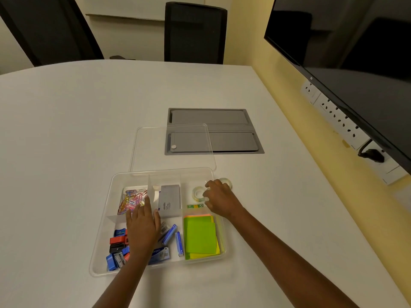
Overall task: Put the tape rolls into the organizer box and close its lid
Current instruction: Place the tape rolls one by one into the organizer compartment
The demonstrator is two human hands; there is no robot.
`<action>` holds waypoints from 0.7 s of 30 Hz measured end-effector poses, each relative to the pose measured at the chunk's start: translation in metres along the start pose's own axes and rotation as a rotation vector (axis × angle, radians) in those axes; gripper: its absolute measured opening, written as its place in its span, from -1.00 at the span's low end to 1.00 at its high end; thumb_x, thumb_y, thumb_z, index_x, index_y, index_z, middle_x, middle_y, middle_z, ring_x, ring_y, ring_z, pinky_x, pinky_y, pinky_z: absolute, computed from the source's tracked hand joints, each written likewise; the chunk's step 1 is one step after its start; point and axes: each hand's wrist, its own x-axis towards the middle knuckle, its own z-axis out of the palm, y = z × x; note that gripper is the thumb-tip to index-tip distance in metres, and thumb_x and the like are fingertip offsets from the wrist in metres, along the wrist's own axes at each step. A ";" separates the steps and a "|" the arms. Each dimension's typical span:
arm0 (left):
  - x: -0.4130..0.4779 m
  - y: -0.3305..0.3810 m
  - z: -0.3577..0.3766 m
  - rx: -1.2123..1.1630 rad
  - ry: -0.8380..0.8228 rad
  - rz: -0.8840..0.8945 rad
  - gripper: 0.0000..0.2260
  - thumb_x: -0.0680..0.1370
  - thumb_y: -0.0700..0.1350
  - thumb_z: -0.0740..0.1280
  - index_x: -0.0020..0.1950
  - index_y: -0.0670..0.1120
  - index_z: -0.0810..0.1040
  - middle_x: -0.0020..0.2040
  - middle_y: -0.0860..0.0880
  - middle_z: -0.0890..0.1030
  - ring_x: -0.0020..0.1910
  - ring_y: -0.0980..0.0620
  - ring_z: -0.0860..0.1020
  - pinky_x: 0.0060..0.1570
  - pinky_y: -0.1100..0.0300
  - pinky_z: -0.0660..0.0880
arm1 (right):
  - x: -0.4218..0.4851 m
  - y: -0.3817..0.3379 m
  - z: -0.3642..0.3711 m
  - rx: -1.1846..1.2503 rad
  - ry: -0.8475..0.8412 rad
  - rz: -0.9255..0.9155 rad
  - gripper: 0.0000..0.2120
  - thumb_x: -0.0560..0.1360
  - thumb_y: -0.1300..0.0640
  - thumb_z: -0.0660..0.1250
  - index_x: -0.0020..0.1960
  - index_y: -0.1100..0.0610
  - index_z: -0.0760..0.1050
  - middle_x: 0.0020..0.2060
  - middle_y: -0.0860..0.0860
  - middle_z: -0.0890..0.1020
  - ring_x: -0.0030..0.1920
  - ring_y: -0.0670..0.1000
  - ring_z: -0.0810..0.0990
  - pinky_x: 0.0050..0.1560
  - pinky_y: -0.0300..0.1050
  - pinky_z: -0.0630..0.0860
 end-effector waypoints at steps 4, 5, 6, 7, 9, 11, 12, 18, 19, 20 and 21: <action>0.000 0.000 0.000 -0.019 0.008 0.006 -0.57 0.58 -0.12 0.11 0.42 -0.24 0.18 0.33 -0.29 0.44 0.35 -0.24 0.37 0.46 -0.18 0.13 | -0.003 0.006 0.001 0.219 0.084 0.005 -0.74 0.54 0.18 0.23 0.19 0.19 0.53 0.30 0.13 0.45 0.32 0.14 0.36 0.26 0.08 0.34; 0.000 -0.001 0.001 -0.019 0.009 0.005 -0.57 0.58 -0.12 0.11 0.42 -0.24 0.18 0.33 -0.29 0.44 0.35 -0.24 0.37 0.46 -0.18 0.13 | -0.003 0.009 0.001 0.295 0.151 0.024 -0.76 0.54 0.20 0.24 0.17 0.20 0.55 0.28 0.14 0.47 0.30 0.13 0.38 0.26 0.06 0.36; 0.000 -0.001 0.001 -0.017 0.013 0.006 -0.57 0.59 -0.12 0.11 0.42 -0.24 0.18 0.33 -0.29 0.44 0.35 -0.24 0.37 0.46 -0.18 0.13 | -0.003 0.012 0.001 0.350 0.228 0.049 -0.77 0.53 0.21 0.25 0.15 0.20 0.55 0.25 0.15 0.49 0.27 0.13 0.41 0.25 0.05 0.39; 0.000 -0.001 0.001 -0.016 0.020 0.010 -0.58 0.59 -0.12 0.10 0.42 -0.25 0.19 0.32 -0.29 0.45 0.35 -0.24 0.38 0.45 -0.18 0.14 | -0.003 0.016 0.002 0.384 0.304 0.082 -0.77 0.53 0.24 0.25 0.15 0.22 0.55 0.22 0.16 0.51 0.25 0.14 0.43 0.23 0.05 0.43; 0.000 -0.002 0.001 -0.009 0.030 0.020 -0.58 0.59 -0.10 0.07 0.41 -0.25 0.20 0.30 -0.30 0.46 0.33 -0.24 0.40 0.45 -0.18 0.15 | -0.001 0.025 0.005 0.411 0.401 0.183 -0.75 0.54 0.27 0.22 0.19 0.24 0.52 0.22 0.19 0.51 0.24 0.15 0.45 0.21 0.05 0.47; 0.000 -0.002 0.002 -0.009 0.029 0.022 -0.58 0.59 -0.11 0.09 0.41 -0.25 0.20 0.30 -0.31 0.47 0.32 -0.25 0.40 0.45 -0.19 0.15 | 0.002 0.036 0.011 0.382 0.353 0.303 -0.70 0.58 0.26 0.15 0.29 0.24 0.43 0.31 0.19 0.44 0.31 0.16 0.39 0.25 0.06 0.45; 0.001 -0.002 0.002 -0.014 0.030 0.020 -0.57 0.59 -0.11 0.09 0.41 -0.25 0.20 0.29 -0.31 0.47 0.32 -0.26 0.40 0.45 -0.19 0.15 | 0.004 0.041 0.015 0.348 0.274 0.355 -0.66 0.59 0.24 0.12 0.36 0.21 0.35 0.38 0.18 0.37 0.37 0.16 0.33 0.29 0.07 0.42; 0.000 0.000 0.000 -0.020 0.052 0.020 -0.46 0.49 -0.02 -0.03 0.39 -0.26 0.25 0.26 -0.32 0.50 0.29 -0.27 0.43 0.42 -0.20 0.18 | 0.003 0.053 0.038 0.197 -0.052 0.383 -0.57 0.60 0.10 0.16 0.44 0.13 0.19 0.50 0.17 0.14 0.48 0.14 0.16 0.39 0.08 0.30; 0.000 0.000 0.000 -0.023 0.053 0.019 -0.46 0.49 -0.02 -0.02 0.39 -0.26 0.25 0.26 -0.32 0.51 0.29 -0.27 0.43 0.42 -0.20 0.18 | 0.002 0.052 0.040 0.189 -0.046 0.390 -0.58 0.60 0.10 0.18 0.42 0.14 0.21 0.47 0.18 0.19 0.46 0.14 0.21 0.37 0.06 0.33; 0.000 0.000 0.000 -0.027 0.055 0.018 -0.47 0.49 -0.02 -0.02 0.39 -0.26 0.26 0.25 -0.32 0.51 0.29 -0.27 0.44 0.41 -0.20 0.18 | 0.003 0.051 0.041 0.188 -0.027 0.400 -0.59 0.59 0.10 0.19 0.40 0.15 0.25 0.43 0.19 0.26 0.41 0.14 0.28 0.33 0.05 0.38; 0.000 0.000 0.000 -0.028 0.055 0.017 -0.47 0.49 -0.02 -0.02 0.39 -0.26 0.26 0.25 -0.32 0.51 0.29 -0.27 0.44 0.41 -0.20 0.18 | 0.003 0.051 0.041 0.198 -0.002 0.409 -0.62 0.58 0.10 0.21 0.36 0.17 0.29 0.36 0.19 0.33 0.36 0.14 0.34 0.27 0.03 0.43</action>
